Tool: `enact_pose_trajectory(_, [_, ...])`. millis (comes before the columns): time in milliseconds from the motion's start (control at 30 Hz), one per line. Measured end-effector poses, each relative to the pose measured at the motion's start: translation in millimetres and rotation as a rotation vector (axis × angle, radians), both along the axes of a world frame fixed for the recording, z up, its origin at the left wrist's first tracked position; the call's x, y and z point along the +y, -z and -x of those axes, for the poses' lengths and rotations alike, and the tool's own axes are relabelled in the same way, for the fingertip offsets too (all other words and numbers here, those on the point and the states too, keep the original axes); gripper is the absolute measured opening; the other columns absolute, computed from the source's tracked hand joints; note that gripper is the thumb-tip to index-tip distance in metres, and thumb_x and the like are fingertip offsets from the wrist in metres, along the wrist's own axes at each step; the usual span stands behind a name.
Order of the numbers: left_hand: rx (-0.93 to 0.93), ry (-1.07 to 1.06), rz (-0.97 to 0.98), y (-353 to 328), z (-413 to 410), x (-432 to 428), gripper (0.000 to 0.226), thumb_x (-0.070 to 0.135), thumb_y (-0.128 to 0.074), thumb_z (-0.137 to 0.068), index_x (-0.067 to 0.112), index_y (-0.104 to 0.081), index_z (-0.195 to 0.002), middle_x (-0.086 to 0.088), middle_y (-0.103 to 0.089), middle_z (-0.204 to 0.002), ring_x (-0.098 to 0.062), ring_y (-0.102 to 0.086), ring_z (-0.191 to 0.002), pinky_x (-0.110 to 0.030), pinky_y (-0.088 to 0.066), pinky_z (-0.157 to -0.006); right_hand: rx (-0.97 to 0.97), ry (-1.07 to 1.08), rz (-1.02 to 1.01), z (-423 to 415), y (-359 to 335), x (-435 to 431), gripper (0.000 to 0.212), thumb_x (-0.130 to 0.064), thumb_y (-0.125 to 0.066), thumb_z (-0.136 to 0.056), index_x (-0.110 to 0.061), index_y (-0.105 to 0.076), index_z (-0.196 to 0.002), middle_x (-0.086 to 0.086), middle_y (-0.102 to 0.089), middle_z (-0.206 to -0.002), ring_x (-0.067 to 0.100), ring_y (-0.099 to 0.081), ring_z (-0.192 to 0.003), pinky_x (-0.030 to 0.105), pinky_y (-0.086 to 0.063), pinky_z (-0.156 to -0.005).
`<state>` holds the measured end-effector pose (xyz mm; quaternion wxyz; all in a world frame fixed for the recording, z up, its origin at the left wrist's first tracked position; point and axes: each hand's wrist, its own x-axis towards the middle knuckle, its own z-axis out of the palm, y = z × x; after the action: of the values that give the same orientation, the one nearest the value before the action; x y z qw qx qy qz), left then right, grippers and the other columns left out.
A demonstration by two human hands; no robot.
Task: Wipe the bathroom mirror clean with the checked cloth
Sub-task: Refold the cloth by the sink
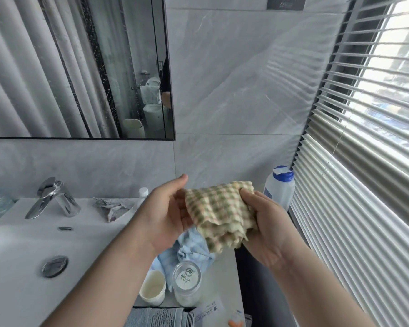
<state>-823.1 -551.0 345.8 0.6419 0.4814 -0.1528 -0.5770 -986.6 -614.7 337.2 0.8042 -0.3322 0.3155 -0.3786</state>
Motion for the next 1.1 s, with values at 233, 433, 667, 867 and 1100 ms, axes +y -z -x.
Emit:
enact_pose_trajectory(233, [0.226,-0.167,0.005,29,6,5,0.024,0.024,-0.07,-0.077,0.006,-0.055,-0.08,-0.01,-0.06,-0.069,-0.021,-0.063,-0.064,-0.031,-0.057,-0.063,0.031,0.048,0.1,2,3,2,0.013,0.002,-0.049,-0.096,0.001,-0.06,-0.103,0.021,-0.073,-0.089,0.033,-0.072,-0.077,0.046,-0.058,-0.07])
enact_pose_trajectory(433, [0.18,-0.042,-0.032,28,12,9,0.026,0.024,-0.07,-0.077,0.001,-0.066,-0.09,-0.018,-0.066,-0.094,-0.033,-0.064,-0.086,-0.043,-0.051,-0.078,0.0,-0.013,0.157,4,7,5,0.025,0.009,-0.044,-0.093,0.003,-0.061,-0.11,0.026,-0.07,-0.104,0.039,-0.068,-0.094,0.061,-0.05,-0.093])
enact_pose_trajectory(667, [0.09,0.004,-0.068,26,18,5,0.043,0.024,-0.067,-0.076,0.0,-0.067,-0.112,-0.019,-0.066,-0.102,-0.034,-0.063,-0.091,-0.045,-0.05,-0.082,0.029,-0.013,0.219,9,11,4,0.03,0.011,-0.041,-0.091,0.006,-0.059,-0.114,0.033,-0.065,-0.114,0.043,-0.066,-0.099,0.061,-0.048,-0.096])
enact_pose_trajectory(867, [-0.172,-0.087,0.019,20,18,3,0.007,0.004,-0.061,-0.089,0.008,-0.057,-0.085,-0.007,-0.061,-0.059,-0.019,-0.055,-0.047,-0.031,-0.034,-0.054,0.174,0.047,0.391,6,19,2,0.033,0.016,-0.043,-0.088,-0.004,-0.066,-0.102,0.022,-0.073,-0.1,0.041,-0.07,-0.094,0.053,-0.058,-0.08])
enact_pose_trajectory(1100, [-0.839,-0.051,0.269,8,6,8,0.025,0.012,-0.069,-0.067,0.03,-0.068,-0.085,0.004,-0.071,-0.076,-0.01,-0.065,-0.074,-0.025,-0.051,-0.069,0.264,0.149,0.456,9,31,-7,0.04,-0.01,-0.057,-0.062,-0.017,-0.068,-0.1,0.001,-0.072,-0.098,0.021,-0.065,-0.095,0.033,-0.051,-0.085])
